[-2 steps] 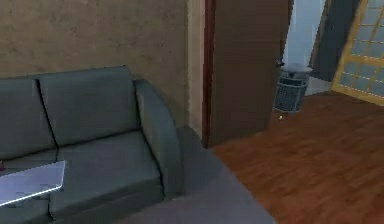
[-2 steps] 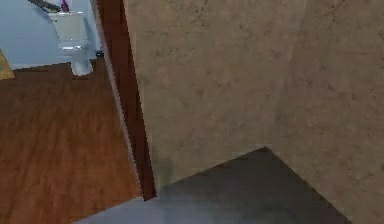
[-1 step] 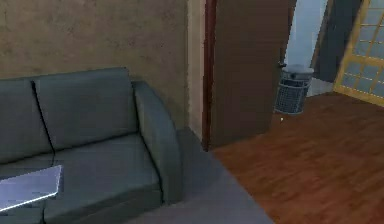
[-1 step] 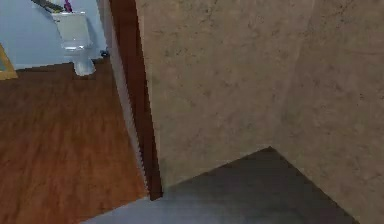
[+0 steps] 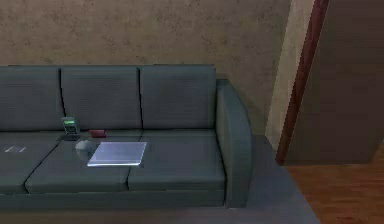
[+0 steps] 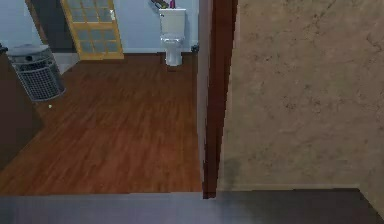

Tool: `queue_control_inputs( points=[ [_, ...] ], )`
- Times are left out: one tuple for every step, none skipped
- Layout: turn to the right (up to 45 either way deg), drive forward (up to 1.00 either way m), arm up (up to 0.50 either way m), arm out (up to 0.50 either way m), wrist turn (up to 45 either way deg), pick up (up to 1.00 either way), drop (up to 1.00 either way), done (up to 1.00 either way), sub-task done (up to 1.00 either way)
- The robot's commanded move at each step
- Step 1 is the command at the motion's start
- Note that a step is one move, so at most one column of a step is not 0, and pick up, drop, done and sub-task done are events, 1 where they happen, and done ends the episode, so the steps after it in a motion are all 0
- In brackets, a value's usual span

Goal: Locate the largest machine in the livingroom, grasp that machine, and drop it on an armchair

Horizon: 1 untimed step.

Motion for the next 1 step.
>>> queue_control_inputs(
  points=[
    [0.0, 0.30, 0.00, 0.00, 0.0, 0.00, 0.00, 0.00, 0.00]
  ],
)
